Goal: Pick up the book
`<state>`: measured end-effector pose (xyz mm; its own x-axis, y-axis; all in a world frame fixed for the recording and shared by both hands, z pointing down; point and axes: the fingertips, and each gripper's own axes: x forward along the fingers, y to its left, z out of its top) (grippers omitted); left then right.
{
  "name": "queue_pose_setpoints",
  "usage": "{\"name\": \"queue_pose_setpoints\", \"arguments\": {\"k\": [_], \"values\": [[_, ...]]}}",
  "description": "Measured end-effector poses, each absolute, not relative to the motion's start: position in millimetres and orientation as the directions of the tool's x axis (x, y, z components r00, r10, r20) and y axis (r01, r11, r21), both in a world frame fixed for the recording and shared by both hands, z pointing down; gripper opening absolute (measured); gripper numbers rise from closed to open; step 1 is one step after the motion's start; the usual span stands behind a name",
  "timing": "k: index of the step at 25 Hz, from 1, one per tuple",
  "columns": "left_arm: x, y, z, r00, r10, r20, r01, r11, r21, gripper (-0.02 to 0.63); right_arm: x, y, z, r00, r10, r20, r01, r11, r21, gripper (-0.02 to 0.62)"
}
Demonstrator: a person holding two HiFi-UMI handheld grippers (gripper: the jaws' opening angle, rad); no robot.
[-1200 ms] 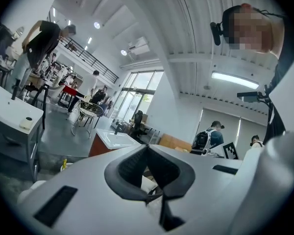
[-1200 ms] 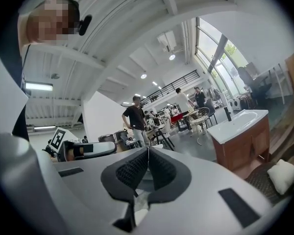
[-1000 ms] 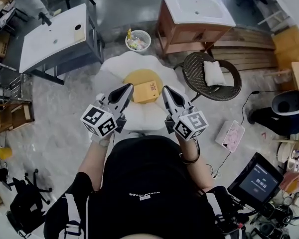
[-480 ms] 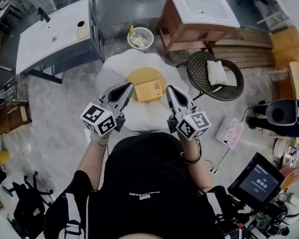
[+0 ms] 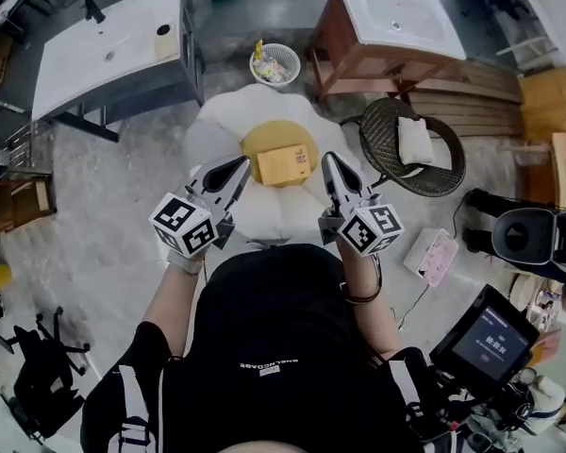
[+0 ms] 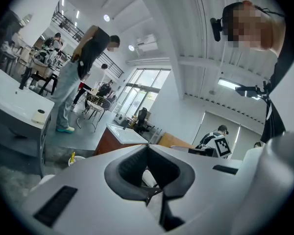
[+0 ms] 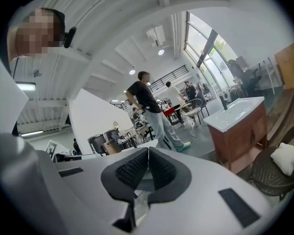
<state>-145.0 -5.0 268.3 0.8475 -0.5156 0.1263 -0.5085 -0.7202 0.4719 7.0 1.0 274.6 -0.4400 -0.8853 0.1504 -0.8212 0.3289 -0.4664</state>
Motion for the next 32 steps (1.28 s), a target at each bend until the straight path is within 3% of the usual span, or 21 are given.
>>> {"name": "queue_pose_setpoints", "arguments": {"k": [12,32], "values": [[-136,-9,279,0.750,-0.631,0.198,-0.638,-0.614,0.465,0.014,34,-26,293,-0.522,-0.844,0.127,-0.740,0.373,-0.559,0.026],[-97,-17,343,0.662,-0.661,0.353,-0.735,-0.481,0.478,0.015,77,-58,414,-0.627,-0.732,0.268,-0.684,0.351,-0.640,0.027]]}}
